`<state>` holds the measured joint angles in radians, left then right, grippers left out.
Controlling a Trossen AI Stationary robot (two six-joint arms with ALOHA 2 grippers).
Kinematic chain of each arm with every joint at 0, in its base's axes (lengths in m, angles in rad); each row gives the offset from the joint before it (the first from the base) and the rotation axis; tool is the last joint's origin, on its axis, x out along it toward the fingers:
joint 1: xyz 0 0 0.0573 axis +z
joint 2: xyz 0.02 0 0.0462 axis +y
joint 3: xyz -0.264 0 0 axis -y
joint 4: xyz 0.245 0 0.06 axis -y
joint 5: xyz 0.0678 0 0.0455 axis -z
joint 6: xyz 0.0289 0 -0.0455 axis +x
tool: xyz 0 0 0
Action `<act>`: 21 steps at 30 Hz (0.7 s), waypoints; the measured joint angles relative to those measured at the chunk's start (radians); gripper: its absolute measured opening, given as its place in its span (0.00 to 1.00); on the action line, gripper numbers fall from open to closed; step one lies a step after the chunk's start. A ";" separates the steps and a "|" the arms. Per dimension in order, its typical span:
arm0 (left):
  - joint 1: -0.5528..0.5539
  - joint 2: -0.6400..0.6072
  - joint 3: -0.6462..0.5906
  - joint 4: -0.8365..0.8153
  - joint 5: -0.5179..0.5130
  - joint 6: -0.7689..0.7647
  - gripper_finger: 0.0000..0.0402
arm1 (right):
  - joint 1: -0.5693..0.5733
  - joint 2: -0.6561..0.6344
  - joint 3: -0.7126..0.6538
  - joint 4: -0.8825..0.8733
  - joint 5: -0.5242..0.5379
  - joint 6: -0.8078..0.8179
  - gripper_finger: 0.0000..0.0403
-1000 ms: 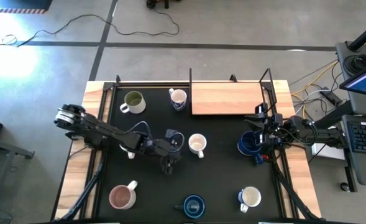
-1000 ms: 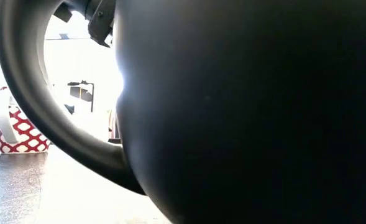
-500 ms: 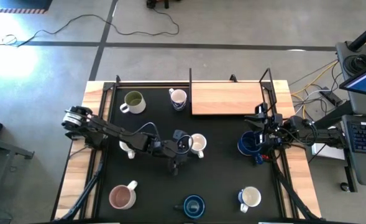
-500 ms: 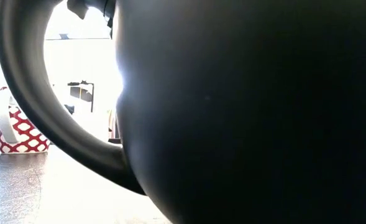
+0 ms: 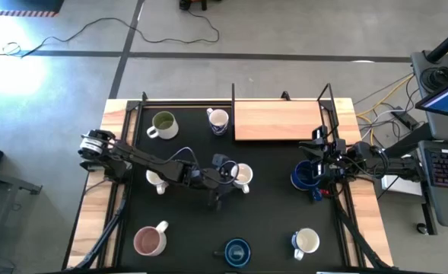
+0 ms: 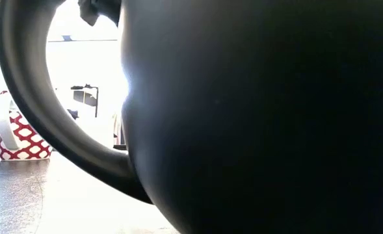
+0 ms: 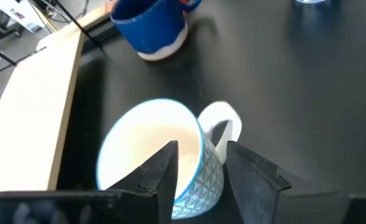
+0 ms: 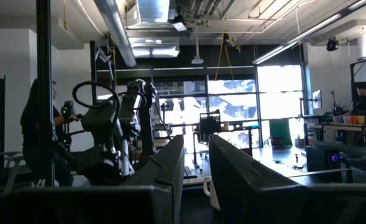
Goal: Place coffee mugs
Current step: Put the light blue patterned mug on the shelf
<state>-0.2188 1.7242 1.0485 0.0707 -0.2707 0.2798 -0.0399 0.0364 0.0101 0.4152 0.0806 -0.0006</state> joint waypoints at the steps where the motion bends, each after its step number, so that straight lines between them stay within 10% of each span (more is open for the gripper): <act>1: 0.000 0.008 0.000 -0.002 0.000 0.002 0.33 | 0.000 0.000 0.000 0.000 0.000 0.000 0.16; 11: 0.021 0.104 0.088 -0.098 -0.053 0.078 0.35 | 0.000 0.000 0.000 0.000 0.000 0.000 0.16; 21: 0.036 0.211 0.320 -0.382 -0.052 0.135 0.16 | 0.000 0.000 0.000 -0.008 -0.001 0.000 0.16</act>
<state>-0.1829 1.9348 1.3681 -0.3111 -0.3225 0.4151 -0.0402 0.0360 0.0101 0.4074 0.0796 -0.0006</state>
